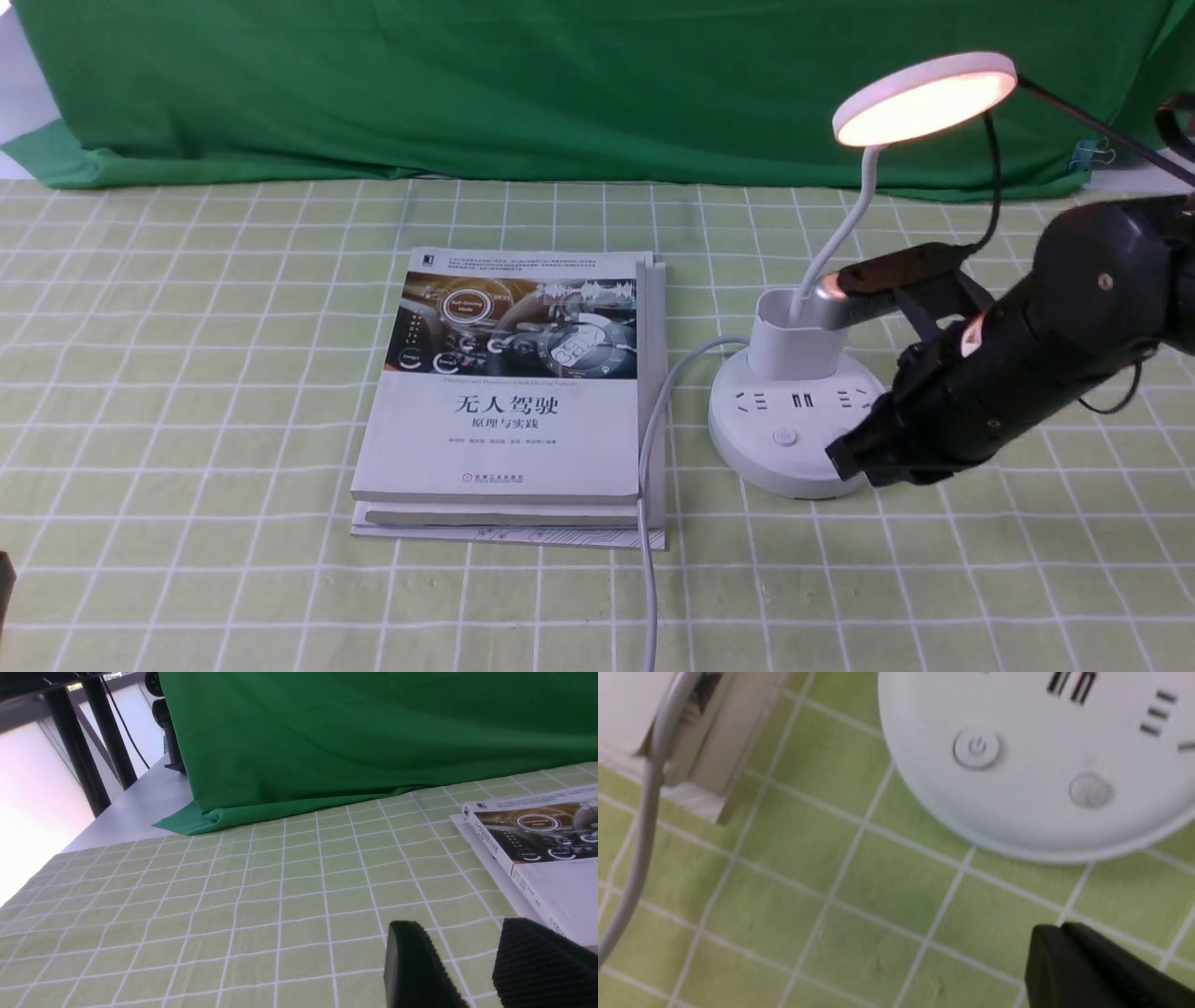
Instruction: Turn on the table lamp on the green coffee tablecloth with your hand.
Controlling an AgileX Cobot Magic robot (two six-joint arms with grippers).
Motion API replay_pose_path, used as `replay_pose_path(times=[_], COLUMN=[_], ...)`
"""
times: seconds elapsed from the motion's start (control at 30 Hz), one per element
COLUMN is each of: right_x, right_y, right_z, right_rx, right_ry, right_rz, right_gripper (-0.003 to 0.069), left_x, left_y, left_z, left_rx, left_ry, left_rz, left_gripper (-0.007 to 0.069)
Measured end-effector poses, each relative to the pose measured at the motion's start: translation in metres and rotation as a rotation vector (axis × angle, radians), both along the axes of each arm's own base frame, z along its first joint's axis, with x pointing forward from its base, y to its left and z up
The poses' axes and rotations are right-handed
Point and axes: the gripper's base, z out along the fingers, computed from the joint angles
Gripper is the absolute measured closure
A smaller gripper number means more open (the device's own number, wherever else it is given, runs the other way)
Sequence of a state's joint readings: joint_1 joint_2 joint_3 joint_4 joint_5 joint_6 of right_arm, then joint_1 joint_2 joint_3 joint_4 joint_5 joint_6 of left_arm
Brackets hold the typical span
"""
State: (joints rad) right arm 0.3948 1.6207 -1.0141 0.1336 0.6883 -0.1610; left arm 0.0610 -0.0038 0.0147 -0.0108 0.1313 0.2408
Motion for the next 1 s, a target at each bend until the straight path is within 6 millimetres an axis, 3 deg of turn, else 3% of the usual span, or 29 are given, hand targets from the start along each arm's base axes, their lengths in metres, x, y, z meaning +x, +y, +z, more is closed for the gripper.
replay_pose_path(times=[0.1,0.13,0.23,0.4,0.67,0.83,1.0], right_x=[-0.031,-0.033,-0.068,-0.101,-0.121,-0.128,-0.151], right_y=[-0.013,-0.014,-0.028,-0.041,-0.050,-0.056,-0.086], right_z=[0.010,0.011,0.025,0.050,0.084,0.104,0.094], right_rx=[0.022,0.024,0.054,0.102,0.209,0.286,0.292], right_ry=[-0.018,-0.020,-0.036,-0.063,-0.262,-0.474,-0.731], right_rz=[-0.036,-0.038,-0.079,-0.123,-0.141,-0.137,-0.208], right_gripper=[0.0627,0.0627,0.0625,0.0619,0.0599,0.0589,0.0624], left_x=[0.000,0.000,0.000,0.000,0.000,0.000,0.000], left_y=[0.000,0.000,0.000,0.000,0.000,0.000,0.000], left_z=[0.000,0.000,0.000,0.000,0.000,0.000,0.000], left_rx=[0.000,0.000,0.000,0.000,0.000,0.000,0.000], left_ry=[0.000,0.000,0.000,0.000,0.000,0.000,0.000], left_rz=[0.000,0.000,0.000,0.000,0.000,0.000,0.000], left_gripper=[0.0383,0.0383,0.0383,0.0383,0.0383,0.0383,0.0383])
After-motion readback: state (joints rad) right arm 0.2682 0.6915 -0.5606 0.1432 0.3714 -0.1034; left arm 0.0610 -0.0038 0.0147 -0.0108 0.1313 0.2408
